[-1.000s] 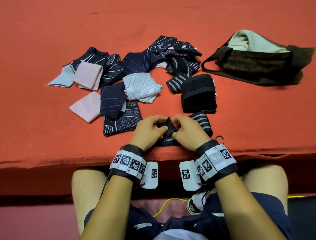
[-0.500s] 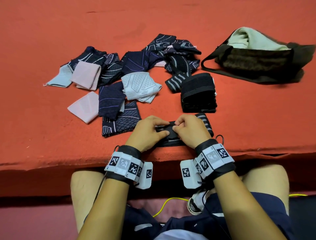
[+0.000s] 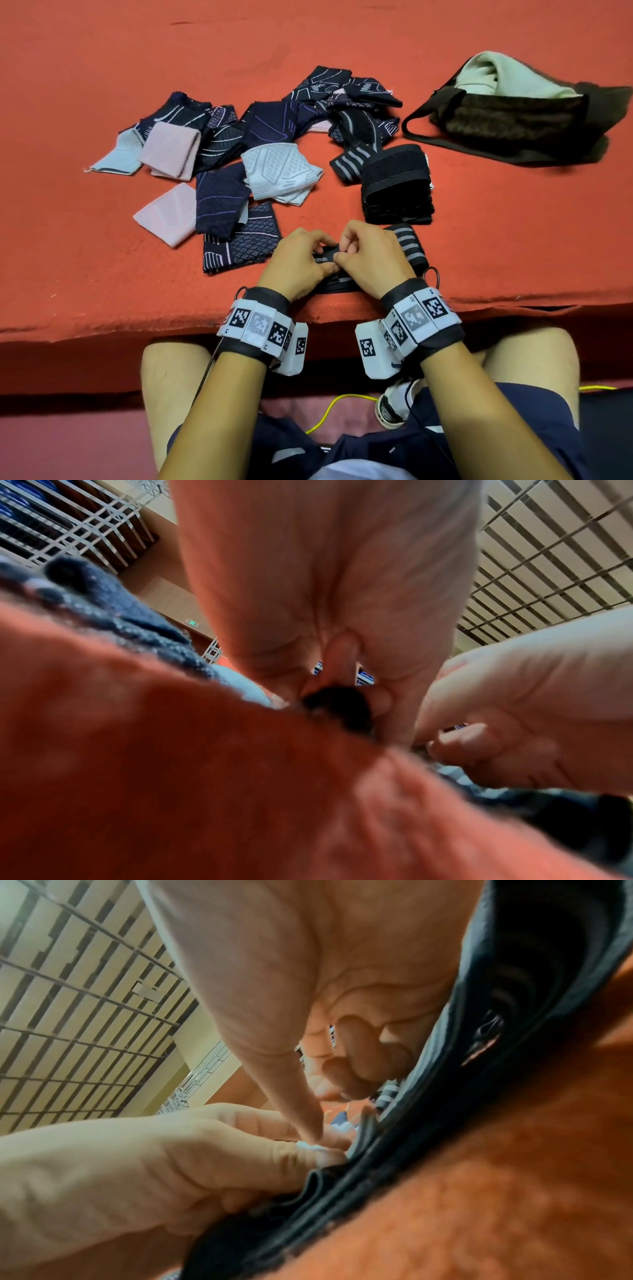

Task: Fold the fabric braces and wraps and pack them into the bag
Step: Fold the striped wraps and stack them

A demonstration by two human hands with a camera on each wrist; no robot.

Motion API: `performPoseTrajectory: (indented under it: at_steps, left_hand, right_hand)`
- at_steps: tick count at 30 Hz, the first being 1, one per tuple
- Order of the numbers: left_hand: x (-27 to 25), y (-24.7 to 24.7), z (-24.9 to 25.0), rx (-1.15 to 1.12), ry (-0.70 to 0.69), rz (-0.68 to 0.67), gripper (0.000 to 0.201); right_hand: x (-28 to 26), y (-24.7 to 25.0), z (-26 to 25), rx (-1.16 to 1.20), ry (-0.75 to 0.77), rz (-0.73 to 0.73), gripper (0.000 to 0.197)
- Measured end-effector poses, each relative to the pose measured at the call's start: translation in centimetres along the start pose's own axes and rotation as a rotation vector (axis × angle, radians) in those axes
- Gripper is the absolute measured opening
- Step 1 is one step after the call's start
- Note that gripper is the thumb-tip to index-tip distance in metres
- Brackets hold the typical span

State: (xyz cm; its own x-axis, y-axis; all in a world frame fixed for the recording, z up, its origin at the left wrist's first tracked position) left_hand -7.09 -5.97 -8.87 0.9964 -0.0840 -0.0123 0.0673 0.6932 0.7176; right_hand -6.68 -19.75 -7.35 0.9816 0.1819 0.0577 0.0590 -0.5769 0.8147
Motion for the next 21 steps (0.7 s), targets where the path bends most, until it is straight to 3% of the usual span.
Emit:
performPoseTrajectory:
  at_steps: [3,7,11,13,16,21]
  left_hand:
    - [-0.1,0.0,0.0,-0.026,-0.024,0.018,0.028]
    - [-0.3,0.0,-0.4,-0.106,0.000,0.002,0.038]
    - [-0.6,0.5,-1.1,-0.198,0.044,0.004,0.039]
    - [-0.9,1.1,-1.5,-0.142,0.064,0.053,0.041]
    - [-1.7,1.8,-2.2,-0.111,0.128,0.128,0.061]
    - [-1.7,1.7,-2.2,0.051,0.152,0.092,0.068]
  right_hand:
    - [0.1,-1.3,-0.4,0.043,0.009,-0.059,0.010]
    - [0.2,-1.9,0.2,0.145,-0.075,-0.141,0.016]
    - [0.2,-2.0,0.4,0.118,-0.087,-0.117,0.017]
    - [0.1,-2.0,0.5,0.032,-0.068,-0.118,0.015]
    - [-0.1,-1.6,0.9,-0.072,-0.058,-0.079,0.003]
    - [0.1,-1.5,1.1,-0.086,-0.050,-0.048,0.012]
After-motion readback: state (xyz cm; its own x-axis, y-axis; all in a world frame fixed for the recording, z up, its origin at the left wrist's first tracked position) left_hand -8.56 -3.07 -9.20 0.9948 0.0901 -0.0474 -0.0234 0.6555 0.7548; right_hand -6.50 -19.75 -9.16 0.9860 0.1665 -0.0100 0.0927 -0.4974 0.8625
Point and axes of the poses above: each hand's wrist, its own x-axis towards the middle knuckle, its own y-axis out of the back of the hand, z = x × y, the point moved 6 cm from there along x, towards the middle knuckle, and after that the axes turned 9 degrees about -x, right-handed, at the moved point
